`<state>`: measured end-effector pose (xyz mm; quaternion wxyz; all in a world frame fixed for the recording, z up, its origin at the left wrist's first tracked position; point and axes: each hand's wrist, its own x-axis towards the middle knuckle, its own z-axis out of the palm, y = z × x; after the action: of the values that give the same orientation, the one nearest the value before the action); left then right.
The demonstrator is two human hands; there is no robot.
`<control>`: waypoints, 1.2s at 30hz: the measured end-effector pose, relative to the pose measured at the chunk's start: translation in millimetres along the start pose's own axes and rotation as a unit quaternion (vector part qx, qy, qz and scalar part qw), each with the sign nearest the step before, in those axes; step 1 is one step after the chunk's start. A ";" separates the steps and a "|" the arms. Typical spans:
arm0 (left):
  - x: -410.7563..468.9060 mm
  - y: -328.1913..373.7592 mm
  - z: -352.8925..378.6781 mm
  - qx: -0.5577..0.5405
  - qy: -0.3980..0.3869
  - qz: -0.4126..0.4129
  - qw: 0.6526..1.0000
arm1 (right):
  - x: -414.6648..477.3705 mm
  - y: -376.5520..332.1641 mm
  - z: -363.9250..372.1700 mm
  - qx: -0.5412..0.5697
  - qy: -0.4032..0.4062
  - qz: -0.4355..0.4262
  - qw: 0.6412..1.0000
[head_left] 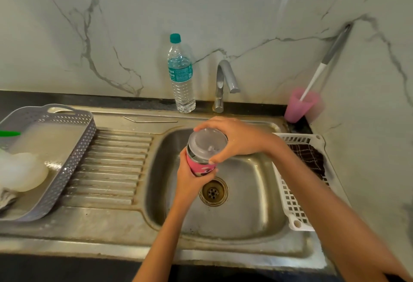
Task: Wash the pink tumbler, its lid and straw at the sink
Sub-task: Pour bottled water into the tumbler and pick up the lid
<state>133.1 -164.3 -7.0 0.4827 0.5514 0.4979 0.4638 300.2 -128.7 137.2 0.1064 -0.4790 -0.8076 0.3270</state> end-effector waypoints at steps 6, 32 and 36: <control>3.2 2.7 3.1 0.007 -0.007 0.001 1.000 | -7.7 8.5 3.7 0.018 0.010 0.009 1.000; 9.3 30.7 12.4 0.002 -0.054 0.031 0.998 | -14.9 19.8 41.2 0.202 0.187 0.003 0.961; 13.4 36.8 10.2 0.017 -0.061 0.040 0.997 | -13.2 19.2 50.8 0.223 0.254 -0.015 0.941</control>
<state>147.9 -153.1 28.9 0.4832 0.6065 0.4531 0.4398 295.9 -155.2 88.2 0.4169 -0.4984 -0.6670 0.3645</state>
